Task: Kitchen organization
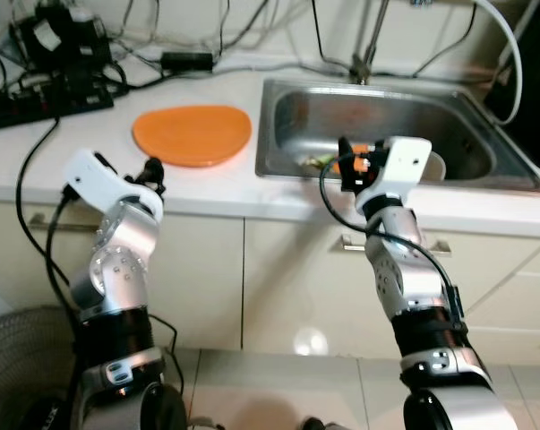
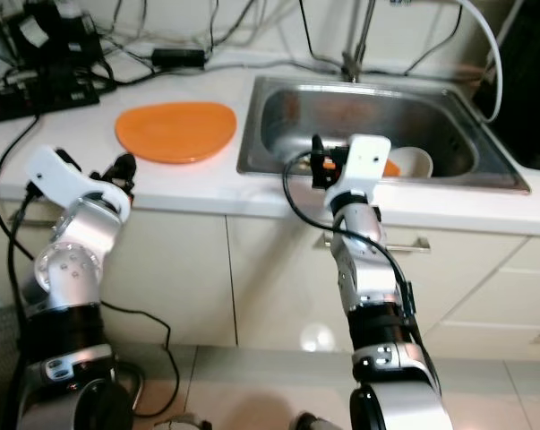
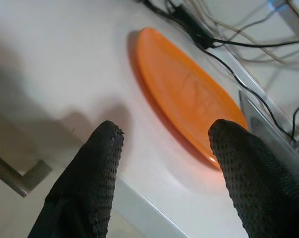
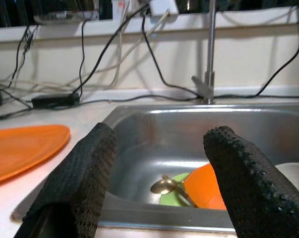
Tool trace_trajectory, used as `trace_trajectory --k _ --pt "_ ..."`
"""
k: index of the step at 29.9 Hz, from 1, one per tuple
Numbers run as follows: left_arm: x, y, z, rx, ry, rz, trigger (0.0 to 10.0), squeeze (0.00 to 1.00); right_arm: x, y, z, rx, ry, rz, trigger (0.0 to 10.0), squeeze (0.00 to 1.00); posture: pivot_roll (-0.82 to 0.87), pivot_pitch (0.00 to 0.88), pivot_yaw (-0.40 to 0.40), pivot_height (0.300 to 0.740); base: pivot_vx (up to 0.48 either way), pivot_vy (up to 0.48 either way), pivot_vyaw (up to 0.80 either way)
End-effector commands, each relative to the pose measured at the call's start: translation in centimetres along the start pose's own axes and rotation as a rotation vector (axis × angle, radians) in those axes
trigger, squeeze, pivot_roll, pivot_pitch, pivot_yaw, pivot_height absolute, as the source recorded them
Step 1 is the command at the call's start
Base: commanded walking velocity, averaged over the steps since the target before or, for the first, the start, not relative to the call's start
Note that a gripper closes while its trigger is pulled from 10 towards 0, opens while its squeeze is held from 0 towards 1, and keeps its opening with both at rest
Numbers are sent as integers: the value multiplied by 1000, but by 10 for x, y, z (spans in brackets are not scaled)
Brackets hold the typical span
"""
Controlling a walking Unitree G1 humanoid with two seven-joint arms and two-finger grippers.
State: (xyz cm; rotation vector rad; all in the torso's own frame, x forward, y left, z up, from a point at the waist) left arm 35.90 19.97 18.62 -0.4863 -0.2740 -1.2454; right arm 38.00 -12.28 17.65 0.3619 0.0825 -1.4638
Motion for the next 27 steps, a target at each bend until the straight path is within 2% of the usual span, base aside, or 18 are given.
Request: trace_trajectory --k 1,4,6,12,14,15,16,17,19,22,25,27 --pt "13 -3 -2 7 82 -64 10000 0 3 2 6 10 -2 -11 10000 0 115 46 -12 740 0 0 0" --pt "14 -4 -7 25 131 -93 10000 0 3 2 5 7 -9 -13 10000 0 112 49 -12 740 0 0 0" --pt "17 -7 -7 75 187 -117 10000 0 3 2 5 3 -15 -16 10000 0 112 49 -13 740 0 0 0" --pt "26 -8 -5 120 253 -151 10000 0 6 5 11 9 -20 -21 10000 0 112 64 -21 740 0 0 0" --pt "33 -11 4 193 377 -185 10000 0 7 6 13 15 -18 -26 10000 0 113 69 -23 740 0 0 0" --pt "38 -14 10 267 520 -203 10000 0 7 6 13 16 -17 -29 10000 0 117 73 -25 740 240 0 0" --pt "48 -20 14 385 749 -271 10000 0 8 6 14 18 -14 -35 10000 0 121 79 -29 740 368 0 0" --pt "53 -23 13 426 834 -313 10000 0 8 6 13 19 -12 -38 10000 0 121 79 -29 740 368 0 0" --pt "57 -26 13 454 816 -359 10000 0 9 6 14 27 -12 -45 10000 0 122 80 -29 740 334 0 0" --pt "63 -30 15 511 837 -391 10000 0 14 7 22 59 3 -68 10000 0 117 87 -20 740 0 0 0" --pt "66 -31 14 513 768 -396 10000 0 15 10 29 81 9 -76 10000 0 111 90 -15 740 0 0 0" --pt "67 -30 11 517 758 -395 10000 0 14 11 31 89 11 -70 10000 0 109 90 -12 740 0 0 0"
Point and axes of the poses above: a point about 5 cm out from each wrist's last joint towards the gripper, its own y axis pointing out of the wrist towards the gripper, its own z axis along the axis of the wrist's last joint, x = y × z, the point moved 2 cm from there along y, pointing out of the wrist towards the gripper, and after that the axes turned 9 degrees about y, right-handed, at the moved point
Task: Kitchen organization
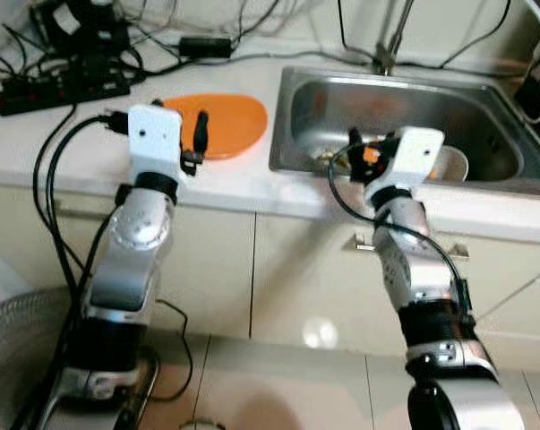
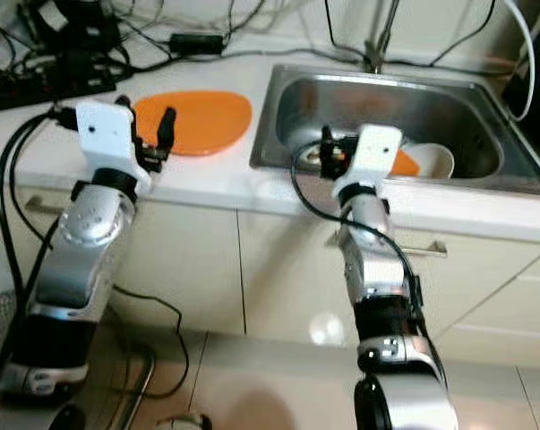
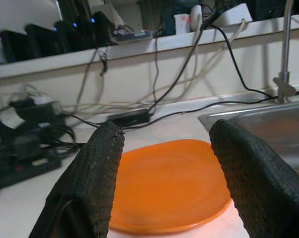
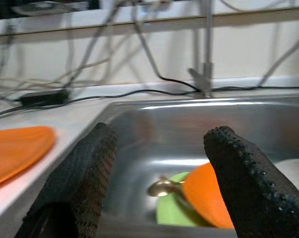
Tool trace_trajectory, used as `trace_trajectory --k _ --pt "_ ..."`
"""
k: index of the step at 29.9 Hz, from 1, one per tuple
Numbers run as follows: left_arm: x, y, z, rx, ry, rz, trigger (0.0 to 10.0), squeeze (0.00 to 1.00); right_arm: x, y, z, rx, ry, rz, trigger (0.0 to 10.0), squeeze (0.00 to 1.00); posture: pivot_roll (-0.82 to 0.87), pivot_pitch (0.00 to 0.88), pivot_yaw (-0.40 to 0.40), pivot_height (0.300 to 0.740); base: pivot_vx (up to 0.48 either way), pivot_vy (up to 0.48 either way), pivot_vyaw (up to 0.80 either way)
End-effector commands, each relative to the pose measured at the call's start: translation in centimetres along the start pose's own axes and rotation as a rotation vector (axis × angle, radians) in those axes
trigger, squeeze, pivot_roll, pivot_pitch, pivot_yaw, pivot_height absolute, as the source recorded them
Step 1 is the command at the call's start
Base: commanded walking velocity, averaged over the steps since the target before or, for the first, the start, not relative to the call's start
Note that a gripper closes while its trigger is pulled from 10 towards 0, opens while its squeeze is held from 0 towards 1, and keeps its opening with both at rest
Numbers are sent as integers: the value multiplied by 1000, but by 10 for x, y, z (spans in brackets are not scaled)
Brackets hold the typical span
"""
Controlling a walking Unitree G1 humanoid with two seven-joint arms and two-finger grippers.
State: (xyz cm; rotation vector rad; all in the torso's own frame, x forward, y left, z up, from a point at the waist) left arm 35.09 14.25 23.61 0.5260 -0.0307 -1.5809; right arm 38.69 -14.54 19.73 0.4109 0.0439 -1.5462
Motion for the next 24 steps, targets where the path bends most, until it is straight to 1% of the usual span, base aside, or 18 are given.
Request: trace_trajectory --k 1,5,6,8,13,24 --pt "3 0 -4 -3 -17 3 10000 0 -4 2 7 28 22 13 10000 0 111 92 -12 740 0 0 0" --pt "6 0 -6 5 -28 5 10000 0 -9 1 7 40 15 27 10000 0 111 95 -10 740 0 0 0" --pt "7 -1 -6 16 -43 5 10000 0 -11 0 8 51 7 33 10000 0 110 97 -9 740 259 0 0" --pt "6 -1 -6 23 -45 9 10000 0 -13 -1 9 64 13 39 10000 0 111 99 -8 740 306 0 0" --pt "-1 0 -4 46 -39 46 10000 0 -15 -1 9 66 14 43 10000 0 115 99 -9 740 353 0 0" --pt "-1 0 -1 73 -40 52 10000 0 -20 0 10 71 22 63 10000 0 117 91 -11 740 444 0 0"
Point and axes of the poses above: a point about 5 cm out from each wrist's last joint towards the gripper, its own y axis pointing out of the wrist towards the gripper, its own z axis along the axis of the wrist's last joint, x = y × z, the point moved 2 cm from there along y, pointing out of the wrist towards the gripper, and after that the axes turned 9 degrees about y, right-handed, at the moved point
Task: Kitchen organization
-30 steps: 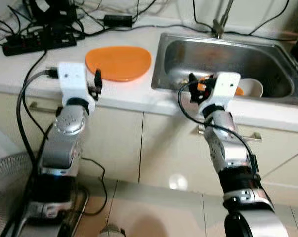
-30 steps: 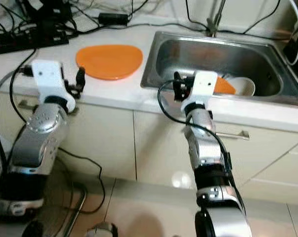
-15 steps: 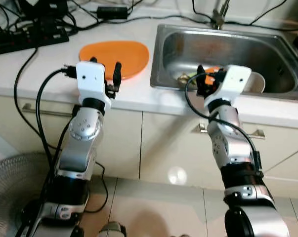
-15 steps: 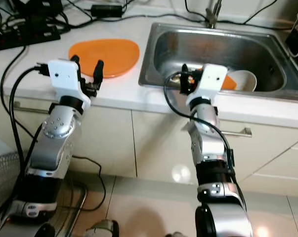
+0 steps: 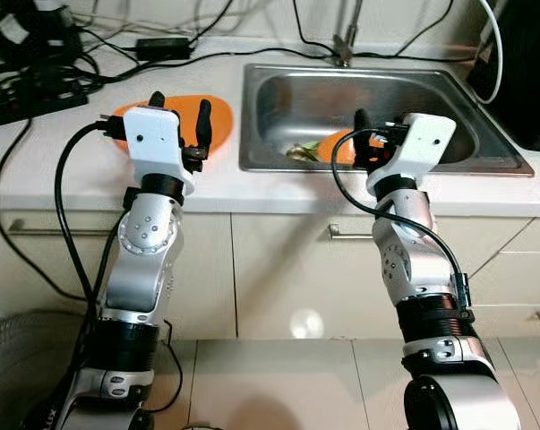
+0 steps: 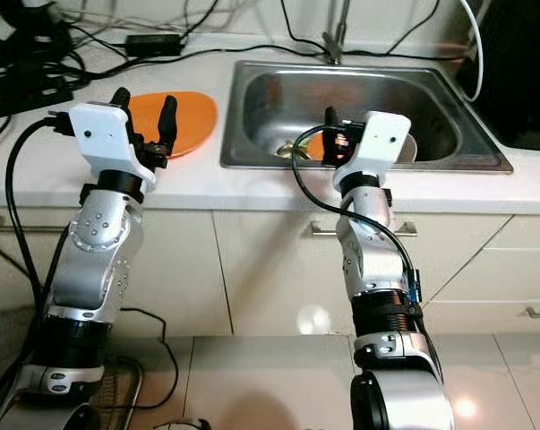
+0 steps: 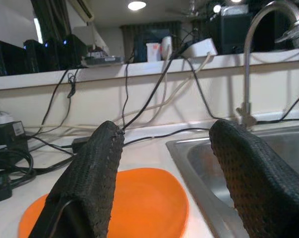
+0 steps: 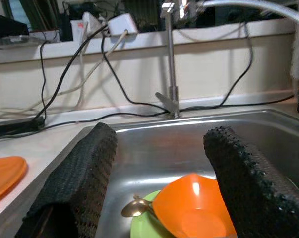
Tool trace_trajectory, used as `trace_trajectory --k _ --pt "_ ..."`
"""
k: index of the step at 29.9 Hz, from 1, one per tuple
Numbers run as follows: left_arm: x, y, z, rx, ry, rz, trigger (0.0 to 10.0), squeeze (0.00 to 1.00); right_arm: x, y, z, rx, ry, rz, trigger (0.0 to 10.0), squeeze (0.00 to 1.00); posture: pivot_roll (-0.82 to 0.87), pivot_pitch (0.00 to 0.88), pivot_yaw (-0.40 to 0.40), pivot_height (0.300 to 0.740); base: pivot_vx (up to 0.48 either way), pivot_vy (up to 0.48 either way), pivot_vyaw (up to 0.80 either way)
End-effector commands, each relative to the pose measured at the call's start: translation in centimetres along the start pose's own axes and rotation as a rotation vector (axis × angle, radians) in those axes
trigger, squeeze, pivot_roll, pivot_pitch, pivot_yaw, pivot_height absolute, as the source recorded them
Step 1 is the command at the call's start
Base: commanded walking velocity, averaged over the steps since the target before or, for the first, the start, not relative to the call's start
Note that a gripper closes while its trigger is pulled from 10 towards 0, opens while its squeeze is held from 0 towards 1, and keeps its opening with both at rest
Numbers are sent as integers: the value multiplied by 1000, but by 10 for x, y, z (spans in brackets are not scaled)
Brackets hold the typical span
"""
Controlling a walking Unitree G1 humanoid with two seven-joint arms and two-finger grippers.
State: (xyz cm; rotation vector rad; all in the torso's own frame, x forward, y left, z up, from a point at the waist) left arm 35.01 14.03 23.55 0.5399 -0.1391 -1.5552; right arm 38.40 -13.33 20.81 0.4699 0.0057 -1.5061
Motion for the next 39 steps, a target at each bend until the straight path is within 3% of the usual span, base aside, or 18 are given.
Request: trace_trajectory --k 1,11,16,39 --pt "-3 0 -1 -2 11 9 10000 0 -5 1 3 13 3 23 10000 0 117 91 -11 740 480 0 0" --pt "1 0 1 13 6 0 10000 0 -15 -1 4 28 -53 85 10000 0 119 86 -14 740 480 0 274" --pt "3 -1 4 26 2 -6 10000 0 -16 -1 7 47 -7 83 10000 0 122 93 -16 740 424 0 480" --pt "2 -1 12 43 -42 -4 10000 0 -11 -3 1 21 8 63 10000 0 127 111 -10 740 0 0 0"
Point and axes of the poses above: a point about 5 cm out from each wrist's last joint towards the gripper, its own y axis pointing out of the wrist towards the gripper, its own z axis along the axis of the wrist's last joint, x = y × z, the point moved 2 cm from there along y, pointing out of the wrist towards the gripper, and after that the axes turned 9 degrees about y, right-handed, at the moved point
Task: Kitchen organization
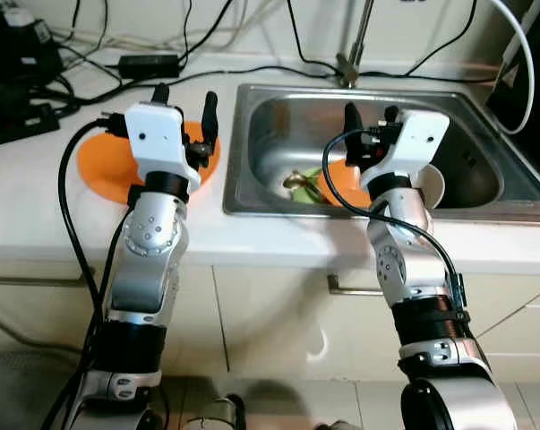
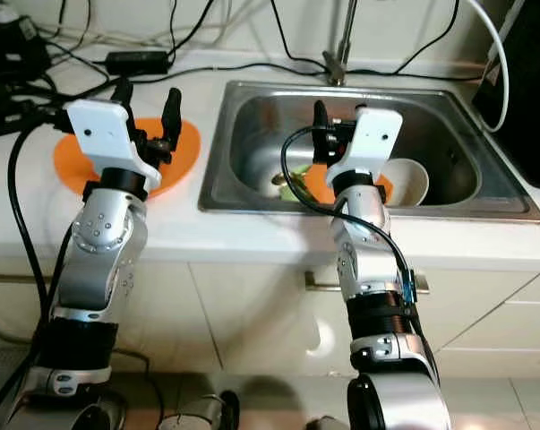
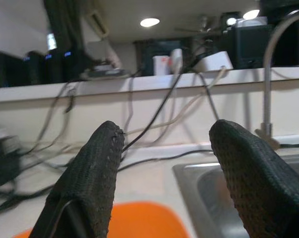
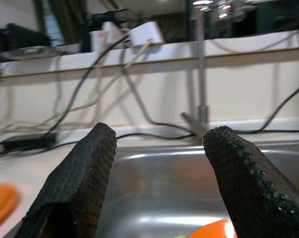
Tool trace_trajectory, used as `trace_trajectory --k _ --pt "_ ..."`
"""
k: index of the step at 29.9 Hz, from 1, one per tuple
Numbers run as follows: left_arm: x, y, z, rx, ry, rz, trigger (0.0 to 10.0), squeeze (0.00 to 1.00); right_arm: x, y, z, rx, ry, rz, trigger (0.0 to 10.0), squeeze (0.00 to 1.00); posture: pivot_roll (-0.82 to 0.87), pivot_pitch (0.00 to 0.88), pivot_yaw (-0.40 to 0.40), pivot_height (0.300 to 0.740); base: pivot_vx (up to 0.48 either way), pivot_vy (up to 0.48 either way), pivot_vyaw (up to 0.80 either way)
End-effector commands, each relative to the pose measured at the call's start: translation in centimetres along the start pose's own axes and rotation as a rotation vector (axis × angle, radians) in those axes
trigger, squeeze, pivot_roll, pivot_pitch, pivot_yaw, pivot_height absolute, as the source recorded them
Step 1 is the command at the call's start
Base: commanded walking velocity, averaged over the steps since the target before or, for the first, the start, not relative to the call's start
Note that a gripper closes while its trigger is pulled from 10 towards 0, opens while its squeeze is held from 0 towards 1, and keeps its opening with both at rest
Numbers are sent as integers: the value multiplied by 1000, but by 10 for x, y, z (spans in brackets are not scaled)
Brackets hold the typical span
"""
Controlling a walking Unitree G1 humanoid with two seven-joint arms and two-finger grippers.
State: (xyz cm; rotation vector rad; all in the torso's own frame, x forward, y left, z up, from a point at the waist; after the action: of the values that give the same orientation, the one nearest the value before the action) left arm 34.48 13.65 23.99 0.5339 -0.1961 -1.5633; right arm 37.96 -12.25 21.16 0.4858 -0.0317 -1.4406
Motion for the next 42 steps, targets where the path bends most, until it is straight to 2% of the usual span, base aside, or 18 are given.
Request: trace_trajectory --k 1,12,31,37,42 --pt "0 3 5 10 -2 -8 10000 0 1 0 -1 -6 9 -5 10000 0 127 111 -10 740 0 0 0" --pt "-2 1 2 -19 -10 1 10000 0 3 -2 -6 -30 13 -7 10000 0 129 109 -12 740 0 0 0" --pt "-4 1 -3 -48 5 7 10000 0 -4 -2 -9 -44 4 23 10000 0 127 94 -11 740 0 0 0" --pt "-7 2 -3 -53 3 23 10000 0 -6 -1 -8 -38 -28 39 10000 0 129 94 -12 740 0 0 0" --pt "-9 1 -5 -63 5 33 10000 0 -8 -3 -10 -43 -50 49 10000 0 131 100 -11 740 0 0 800"
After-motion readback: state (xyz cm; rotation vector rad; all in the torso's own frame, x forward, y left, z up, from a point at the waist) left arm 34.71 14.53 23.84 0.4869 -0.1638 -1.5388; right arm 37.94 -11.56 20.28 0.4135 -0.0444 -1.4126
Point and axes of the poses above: a point about 5 cm out from each wrist's last joint towards the gripper, its own y axis pointing out of the wrist towards the gripper, its own z axis along the axis of the wrist's last joint, x = y × z, the point moved 2 cm from there along y, pointing out of the wrist towards the gripper, and after that the axes turned 9 degrees about y, right-handed, at the moved point
